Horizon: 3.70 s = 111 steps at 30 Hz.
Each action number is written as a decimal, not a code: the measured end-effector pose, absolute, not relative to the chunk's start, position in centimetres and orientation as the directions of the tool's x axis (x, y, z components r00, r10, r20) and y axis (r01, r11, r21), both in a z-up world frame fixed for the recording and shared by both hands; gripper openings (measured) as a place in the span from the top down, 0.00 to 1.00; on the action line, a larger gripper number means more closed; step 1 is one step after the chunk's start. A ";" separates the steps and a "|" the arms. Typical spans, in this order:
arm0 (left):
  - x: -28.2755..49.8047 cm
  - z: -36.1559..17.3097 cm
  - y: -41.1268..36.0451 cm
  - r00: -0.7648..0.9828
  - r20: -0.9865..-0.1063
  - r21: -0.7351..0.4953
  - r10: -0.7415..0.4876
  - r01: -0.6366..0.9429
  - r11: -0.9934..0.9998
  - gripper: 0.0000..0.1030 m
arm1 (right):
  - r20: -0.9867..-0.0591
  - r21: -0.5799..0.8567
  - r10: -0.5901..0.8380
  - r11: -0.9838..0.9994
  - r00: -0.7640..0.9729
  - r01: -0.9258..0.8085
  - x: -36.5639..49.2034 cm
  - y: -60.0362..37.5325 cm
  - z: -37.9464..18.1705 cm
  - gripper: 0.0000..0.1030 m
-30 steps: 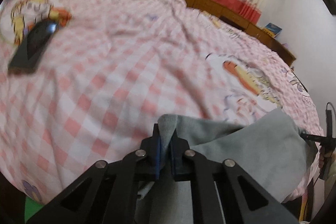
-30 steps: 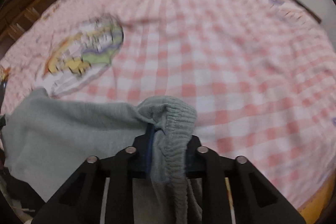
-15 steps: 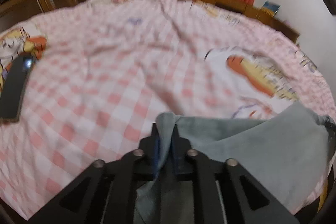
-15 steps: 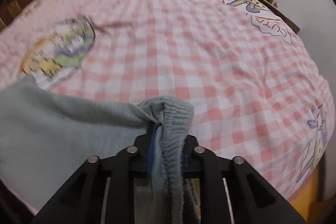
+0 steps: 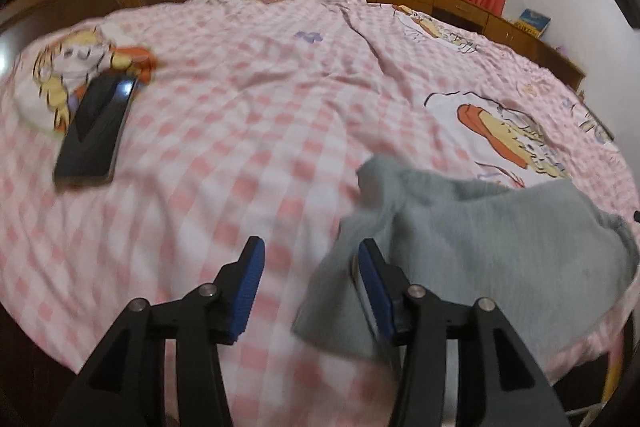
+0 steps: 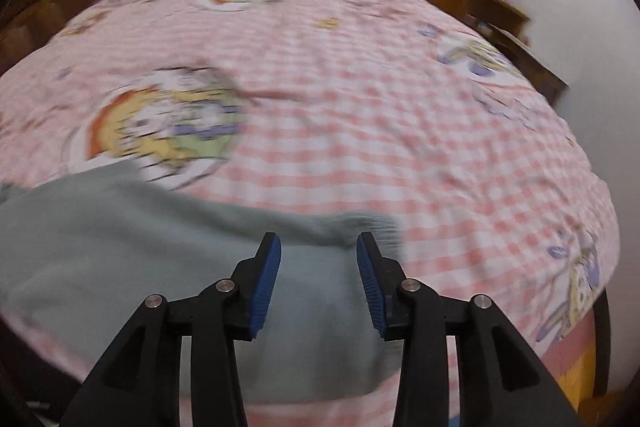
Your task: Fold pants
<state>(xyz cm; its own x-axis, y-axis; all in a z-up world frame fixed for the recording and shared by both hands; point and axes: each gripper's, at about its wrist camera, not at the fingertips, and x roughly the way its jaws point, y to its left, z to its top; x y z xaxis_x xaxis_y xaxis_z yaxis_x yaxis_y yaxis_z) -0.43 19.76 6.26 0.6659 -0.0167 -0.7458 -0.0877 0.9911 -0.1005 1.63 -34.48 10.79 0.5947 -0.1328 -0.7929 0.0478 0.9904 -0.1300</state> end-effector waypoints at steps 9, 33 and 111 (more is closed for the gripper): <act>-2.4 3.5 20.5 0.644 -0.755 -0.245 -0.119 -0.110 0.963 0.50 | -0.830 -0.043 0.101 0.969 0.548 -0.245 1.8 -20.8 9.1 0.61; -2.0 1.9 21.5 0.687 -0.699 -0.418 -0.200 -0.164 0.893 0.50 | -0.955 0.060 0.271 0.578 0.122 -0.814 12.4 13.8 4.3 0.81; -1.7 3.5 16.8 0.625 -0.765 -0.276 -0.157 -0.099 0.956 0.96 | -0.863 0.128 0.283 0.923 0.418 -0.362 -1.4 -14.2 1.8 0.62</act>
